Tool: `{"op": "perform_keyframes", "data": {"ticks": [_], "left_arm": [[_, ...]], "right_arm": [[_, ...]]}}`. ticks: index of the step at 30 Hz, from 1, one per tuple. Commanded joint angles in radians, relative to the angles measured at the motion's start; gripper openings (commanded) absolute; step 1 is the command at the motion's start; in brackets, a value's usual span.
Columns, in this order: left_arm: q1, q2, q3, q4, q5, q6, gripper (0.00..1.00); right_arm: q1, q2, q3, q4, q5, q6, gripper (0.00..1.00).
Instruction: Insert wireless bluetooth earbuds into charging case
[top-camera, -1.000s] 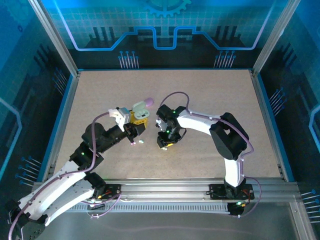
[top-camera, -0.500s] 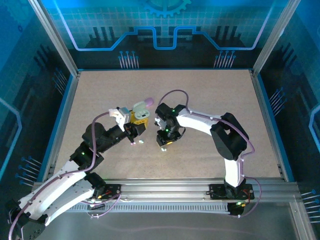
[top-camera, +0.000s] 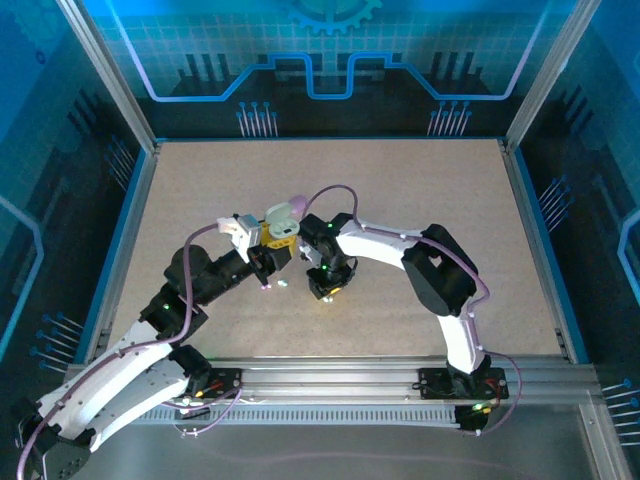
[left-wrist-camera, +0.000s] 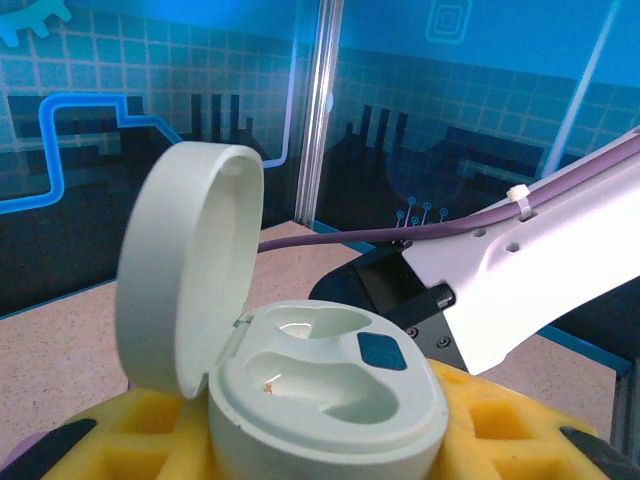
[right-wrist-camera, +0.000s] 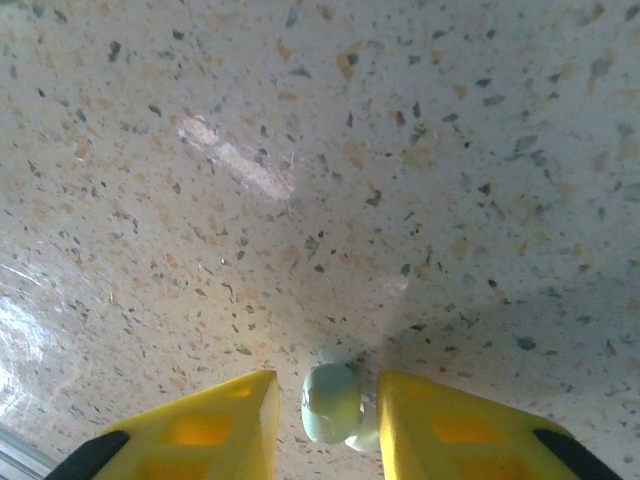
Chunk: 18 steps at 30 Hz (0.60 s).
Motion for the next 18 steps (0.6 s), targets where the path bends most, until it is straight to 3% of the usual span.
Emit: {"op": "perform_keyframes", "data": {"ticks": [1, 18], "left_arm": [[0.008, 0.0, 0.016, 0.04, 0.014, -0.011, 0.25], [0.008, 0.006, 0.018, 0.039, 0.016, -0.016, 0.25]], "right_arm": [[0.013, 0.02, 0.031, -0.047, 0.004, -0.022, 0.31], [0.016, 0.056, 0.044, -0.054, -0.001, -0.014, 0.28]]}}
